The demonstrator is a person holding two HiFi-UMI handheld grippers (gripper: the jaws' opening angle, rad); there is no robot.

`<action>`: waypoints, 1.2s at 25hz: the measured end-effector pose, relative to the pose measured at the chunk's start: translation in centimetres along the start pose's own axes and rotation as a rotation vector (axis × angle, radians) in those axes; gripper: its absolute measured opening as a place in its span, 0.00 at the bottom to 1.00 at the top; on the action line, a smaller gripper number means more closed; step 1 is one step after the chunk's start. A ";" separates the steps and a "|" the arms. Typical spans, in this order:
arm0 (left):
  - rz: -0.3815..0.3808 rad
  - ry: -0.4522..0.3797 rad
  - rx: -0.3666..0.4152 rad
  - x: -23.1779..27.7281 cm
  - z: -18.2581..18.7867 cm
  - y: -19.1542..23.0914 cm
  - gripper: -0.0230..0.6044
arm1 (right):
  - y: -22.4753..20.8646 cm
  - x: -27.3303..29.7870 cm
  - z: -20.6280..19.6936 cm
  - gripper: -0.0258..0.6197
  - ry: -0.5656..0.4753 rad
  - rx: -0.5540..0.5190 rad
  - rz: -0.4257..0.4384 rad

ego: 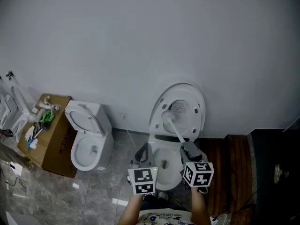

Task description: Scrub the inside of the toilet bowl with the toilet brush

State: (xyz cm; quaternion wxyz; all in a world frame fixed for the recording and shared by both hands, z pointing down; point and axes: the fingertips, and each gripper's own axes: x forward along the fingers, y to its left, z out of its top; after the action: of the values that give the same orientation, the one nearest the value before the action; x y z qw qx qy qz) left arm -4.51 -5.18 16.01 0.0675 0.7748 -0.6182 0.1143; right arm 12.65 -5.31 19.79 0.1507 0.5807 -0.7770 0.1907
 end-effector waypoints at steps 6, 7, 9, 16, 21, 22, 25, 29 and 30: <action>0.019 -0.032 0.012 -0.5 1.5 0.6 0.04 | -0.2 -1.2 2.1 0.29 -0.059 -0.007 -0.006; 0.023 -0.036 0.011 -0.5 1.7 0.8 0.04 | -0.3 -1.2 2.3 0.29 -0.064 -0.007 -0.007; 0.029 -0.043 0.012 -0.4 2.2 1.0 0.04 | -0.5 -1.2 2.7 0.29 -0.072 -0.003 -0.009; 0.045 -0.068 0.011 -0.8 3.2 1.4 0.04 | -0.8 -1.5 3.1 0.29 -0.090 -0.001 -0.015; 0.054 -0.067 0.006 -0.6 3.1 1.7 0.04 | -0.9 -1.1 3.1 0.29 -0.090 -0.002 -0.011; 0.055 -0.066 0.005 -0.6 3.1 1.8 0.04 | -0.9 -1.1 3.1 0.29 -0.090 -0.002 -0.010; 0.057 -0.063 0.003 -0.7 3.0 1.8 0.04 | -0.9 -1.2 3.1 0.29 -0.087 -0.003 -0.009; 0.058 -0.061 0.005 -0.8 3.1 1.6 0.04 | -1.0 -1.3 3.1 0.29 -0.087 -0.001 -0.012; 0.057 -0.062 0.005 -0.7 3.1 1.6 0.04 | -1.1 -1.2 3.2 0.29 -0.086 -0.002 -0.012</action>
State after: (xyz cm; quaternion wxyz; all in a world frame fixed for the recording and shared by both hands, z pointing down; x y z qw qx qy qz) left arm -5.96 -5.67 12.77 0.0431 0.7600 -0.6417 0.0935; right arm 13.96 -6.03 16.57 0.1186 0.5931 -0.7793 0.1639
